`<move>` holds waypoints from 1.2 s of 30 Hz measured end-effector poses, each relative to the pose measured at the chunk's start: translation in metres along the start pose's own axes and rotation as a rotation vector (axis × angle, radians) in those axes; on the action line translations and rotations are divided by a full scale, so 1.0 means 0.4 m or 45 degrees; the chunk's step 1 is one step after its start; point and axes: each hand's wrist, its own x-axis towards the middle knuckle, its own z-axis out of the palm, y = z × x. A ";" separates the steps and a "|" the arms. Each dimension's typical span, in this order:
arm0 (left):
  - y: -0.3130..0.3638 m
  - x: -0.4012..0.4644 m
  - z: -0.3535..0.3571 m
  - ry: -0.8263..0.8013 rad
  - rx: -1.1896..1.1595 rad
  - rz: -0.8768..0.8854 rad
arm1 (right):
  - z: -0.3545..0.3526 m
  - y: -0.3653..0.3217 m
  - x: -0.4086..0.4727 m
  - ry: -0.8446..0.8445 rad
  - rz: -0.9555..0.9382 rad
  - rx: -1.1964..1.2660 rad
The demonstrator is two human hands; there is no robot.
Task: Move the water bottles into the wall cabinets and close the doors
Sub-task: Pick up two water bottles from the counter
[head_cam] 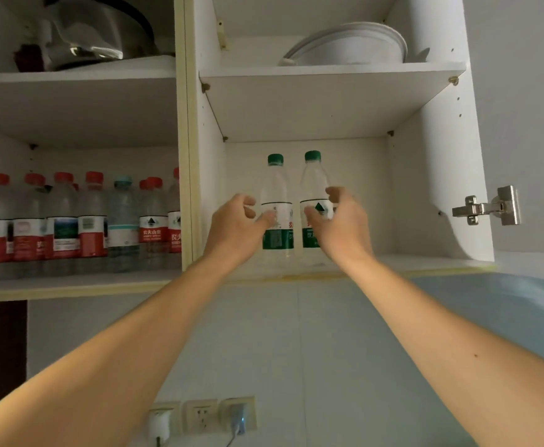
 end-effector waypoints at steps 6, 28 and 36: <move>-0.037 -0.166 -0.119 0.149 -0.004 0.246 | 0.007 -0.061 -0.206 0.051 -0.333 0.123; -0.681 -1.100 -0.082 -0.993 0.184 -0.751 | 0.199 0.318 -1.219 -1.295 0.935 -0.036; -0.785 -1.206 -0.004 -1.260 0.484 -0.813 | 0.293 0.428 -1.351 -1.376 1.187 -0.169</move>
